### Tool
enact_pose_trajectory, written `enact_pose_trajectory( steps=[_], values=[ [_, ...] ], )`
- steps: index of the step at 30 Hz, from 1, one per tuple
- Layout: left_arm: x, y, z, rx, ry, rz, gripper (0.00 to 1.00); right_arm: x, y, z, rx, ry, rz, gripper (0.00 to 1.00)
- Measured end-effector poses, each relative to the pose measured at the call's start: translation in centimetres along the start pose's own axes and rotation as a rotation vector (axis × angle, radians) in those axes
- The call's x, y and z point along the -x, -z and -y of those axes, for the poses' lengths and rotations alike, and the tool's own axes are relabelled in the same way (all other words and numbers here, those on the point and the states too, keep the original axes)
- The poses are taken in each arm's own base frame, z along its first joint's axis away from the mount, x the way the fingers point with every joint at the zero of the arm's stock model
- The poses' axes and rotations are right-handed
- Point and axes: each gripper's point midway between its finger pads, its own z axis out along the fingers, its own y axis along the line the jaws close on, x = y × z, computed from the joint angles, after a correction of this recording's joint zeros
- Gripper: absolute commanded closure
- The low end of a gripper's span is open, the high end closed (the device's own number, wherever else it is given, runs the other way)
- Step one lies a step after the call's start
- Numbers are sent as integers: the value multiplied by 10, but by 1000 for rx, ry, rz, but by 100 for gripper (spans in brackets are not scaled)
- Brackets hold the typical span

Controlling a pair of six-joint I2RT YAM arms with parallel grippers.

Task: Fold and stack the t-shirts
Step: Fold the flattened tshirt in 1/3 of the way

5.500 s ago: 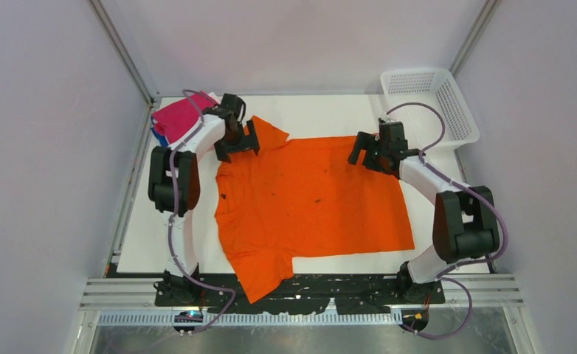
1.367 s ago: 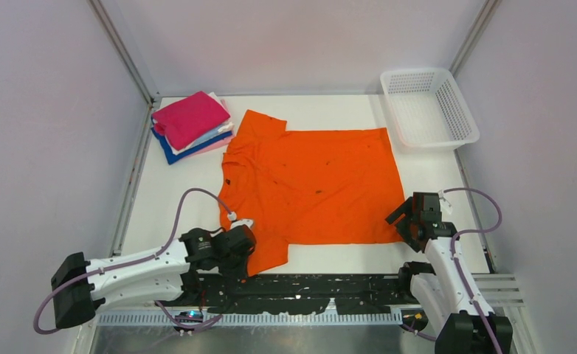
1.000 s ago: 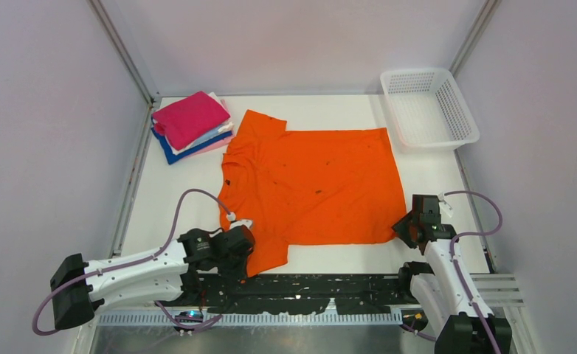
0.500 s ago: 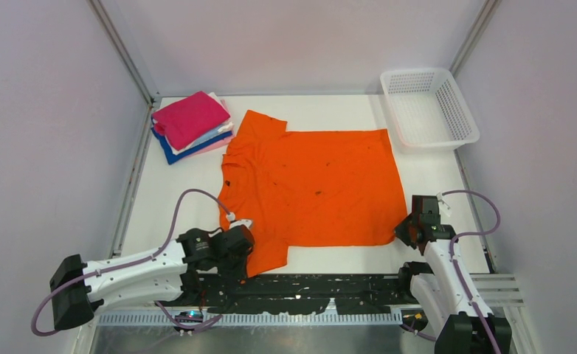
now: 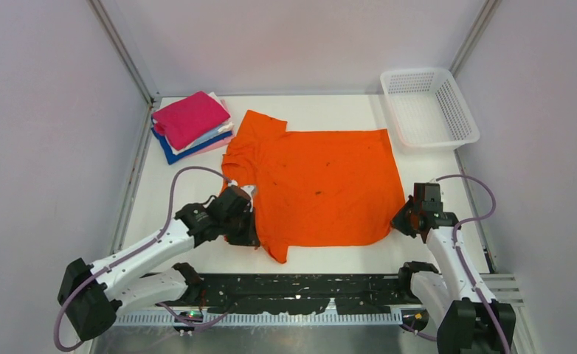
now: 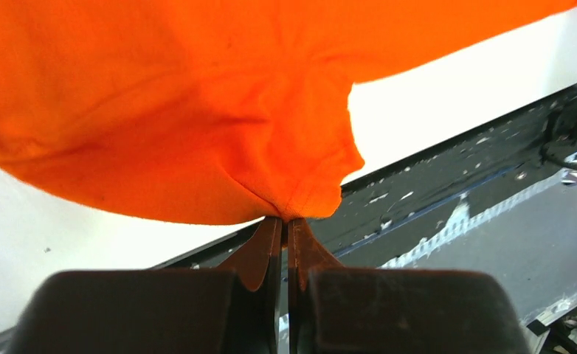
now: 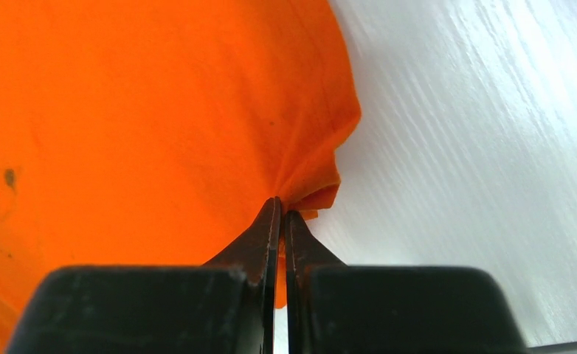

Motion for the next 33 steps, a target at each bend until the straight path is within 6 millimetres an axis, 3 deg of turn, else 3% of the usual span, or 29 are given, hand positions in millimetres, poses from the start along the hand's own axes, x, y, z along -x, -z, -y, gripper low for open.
enact_pose_trajectory(
  steps=[6,11,19,26,30,33],
  values=[
    [58,7,13,-17,17,76,100,14,-1,-22,44,35,-32,95],
    [105,2,-1,19,92,127,100,30,-3,-37,62,61,-41,95],
    [151,4,-22,60,144,183,100,57,-3,-59,90,80,-12,95],
    [182,19,-25,55,81,268,100,73,-7,-67,81,89,2,94],
    [199,19,-25,67,30,283,100,77,-13,-70,73,90,-2,91],
    [216,11,-32,98,1,280,100,80,-21,-72,67,90,-9,83]
  ],
)
